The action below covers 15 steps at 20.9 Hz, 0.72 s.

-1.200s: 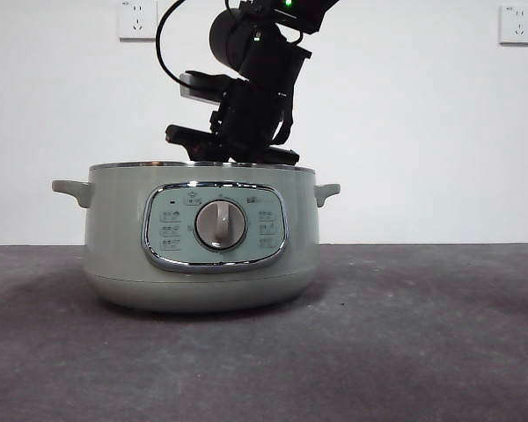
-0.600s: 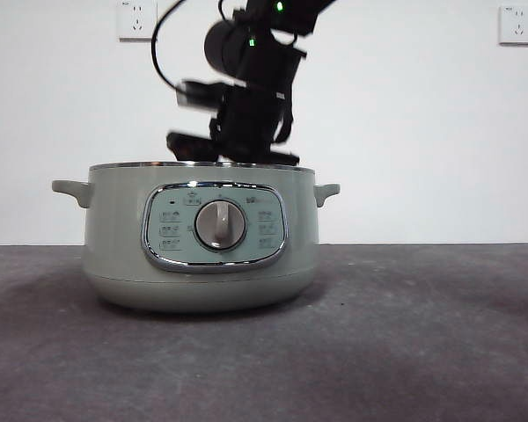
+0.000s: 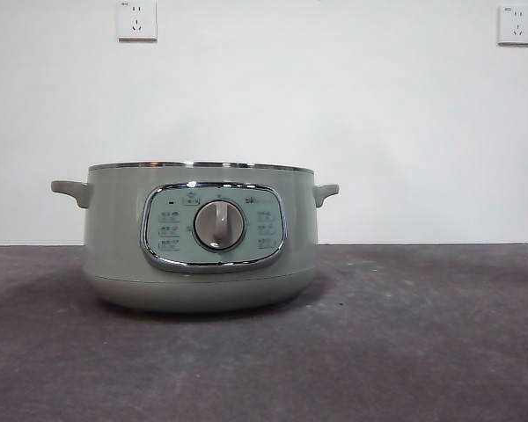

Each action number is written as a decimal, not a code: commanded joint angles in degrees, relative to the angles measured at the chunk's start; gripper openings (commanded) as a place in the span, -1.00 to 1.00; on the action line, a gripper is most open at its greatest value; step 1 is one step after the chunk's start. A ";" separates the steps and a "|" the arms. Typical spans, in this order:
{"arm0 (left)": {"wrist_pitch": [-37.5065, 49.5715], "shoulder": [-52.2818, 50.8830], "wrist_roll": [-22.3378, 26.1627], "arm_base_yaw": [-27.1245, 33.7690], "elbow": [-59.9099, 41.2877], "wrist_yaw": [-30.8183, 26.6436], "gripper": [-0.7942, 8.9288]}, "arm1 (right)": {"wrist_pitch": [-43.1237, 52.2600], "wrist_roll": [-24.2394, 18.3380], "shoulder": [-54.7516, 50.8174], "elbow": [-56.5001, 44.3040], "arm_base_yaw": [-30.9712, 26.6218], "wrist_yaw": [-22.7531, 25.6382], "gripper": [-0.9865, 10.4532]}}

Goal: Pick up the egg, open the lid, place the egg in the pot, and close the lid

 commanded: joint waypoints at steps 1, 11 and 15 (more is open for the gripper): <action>4.26 1.53 0.31 -0.57 0.59 2.32 -0.85 | -3.13 -0.48 -2.97 -0.15 -1.64 0.07 0.04; 12.94 18.86 2.34 -6.71 0.57 3.45 -0.85 | -5.57 0.35 -20.26 -0.31 -4.66 -1.92 -0.01; 15.02 24.61 3.13 -8.22 0.57 3.45 -0.85 | -5.57 0.72 -25.73 -2.23 -4.66 -1.92 -0.01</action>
